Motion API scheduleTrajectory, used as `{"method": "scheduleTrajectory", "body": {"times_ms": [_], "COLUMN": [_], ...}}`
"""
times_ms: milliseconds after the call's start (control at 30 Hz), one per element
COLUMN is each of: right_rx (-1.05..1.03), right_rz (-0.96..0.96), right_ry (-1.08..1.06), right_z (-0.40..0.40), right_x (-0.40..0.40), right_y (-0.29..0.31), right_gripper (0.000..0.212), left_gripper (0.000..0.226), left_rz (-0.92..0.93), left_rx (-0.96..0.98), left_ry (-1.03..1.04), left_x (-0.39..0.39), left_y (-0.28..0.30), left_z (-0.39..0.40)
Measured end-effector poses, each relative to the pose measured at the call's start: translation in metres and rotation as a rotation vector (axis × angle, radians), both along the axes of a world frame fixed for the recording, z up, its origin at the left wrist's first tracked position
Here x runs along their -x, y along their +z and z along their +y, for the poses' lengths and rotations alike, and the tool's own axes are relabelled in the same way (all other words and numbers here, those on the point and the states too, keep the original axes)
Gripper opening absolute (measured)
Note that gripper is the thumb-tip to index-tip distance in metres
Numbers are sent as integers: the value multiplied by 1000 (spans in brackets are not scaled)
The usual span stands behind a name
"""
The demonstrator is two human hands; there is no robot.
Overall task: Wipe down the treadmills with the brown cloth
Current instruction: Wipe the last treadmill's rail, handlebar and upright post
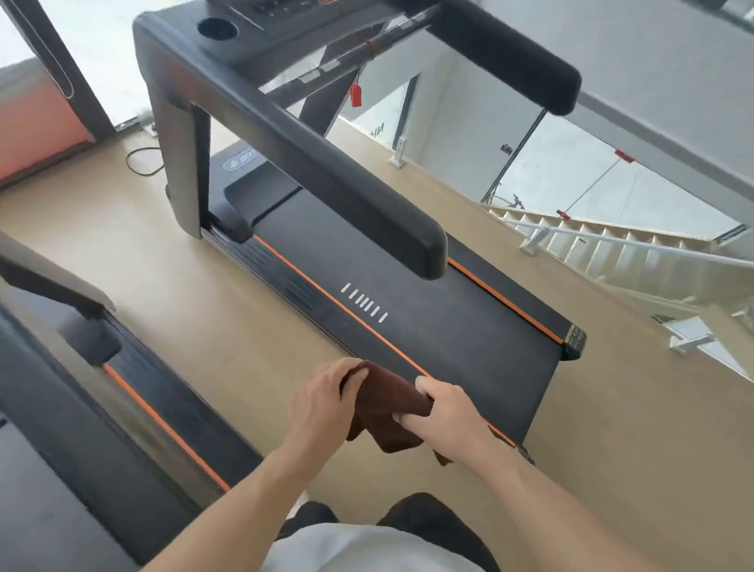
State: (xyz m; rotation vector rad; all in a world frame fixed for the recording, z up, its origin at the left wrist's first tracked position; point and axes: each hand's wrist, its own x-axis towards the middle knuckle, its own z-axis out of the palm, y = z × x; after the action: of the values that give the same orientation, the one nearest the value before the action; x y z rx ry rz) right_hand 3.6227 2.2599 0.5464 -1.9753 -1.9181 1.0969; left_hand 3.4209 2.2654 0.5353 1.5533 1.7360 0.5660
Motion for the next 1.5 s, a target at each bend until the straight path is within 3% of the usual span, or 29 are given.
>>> {"method": "scheduleTrajectory", "body": {"times_ms": [200,467,667,733,800,867,967,1033,1167,1500], "right_rx": [8,-87,-120,-200,-228,-74,437,649,672,582], "right_rz": [120,281,336,359,244,155,144,198,282,309], "right_ry": [34,261,489,543,649,697,620,533,430,265], "right_z": [78,217,335,373,409,433,431,419,422,514], "right_x": [-23,-118,-144,-124,-98,-77,-62,-56,-34,103], "right_y": [15,37,77,87,82,62,23,1,-15,-19], "right_gripper": [52,42,40,27,36,55,69,74,69,74], "left_gripper": [21,16,9,16,43,68,58,51,56,54], "left_rz": [-15,-62,-24,59,170,122,-325,-467,-299,-207], "left_rx": [10,-6,-173,-304,-340,-188,142,223,210,74], "left_ry": [161,391,683,849,1009,1189,1325,1308,1370,1270], "left_x": [-10,-108,-165,-161,-149,-147,-183,-209,-200,-62], "left_y": [-12,-8,39,54,57,49,21,6,-2,-5], "left_z": [52,135,201,231,258,274,294,308,333,442]}}
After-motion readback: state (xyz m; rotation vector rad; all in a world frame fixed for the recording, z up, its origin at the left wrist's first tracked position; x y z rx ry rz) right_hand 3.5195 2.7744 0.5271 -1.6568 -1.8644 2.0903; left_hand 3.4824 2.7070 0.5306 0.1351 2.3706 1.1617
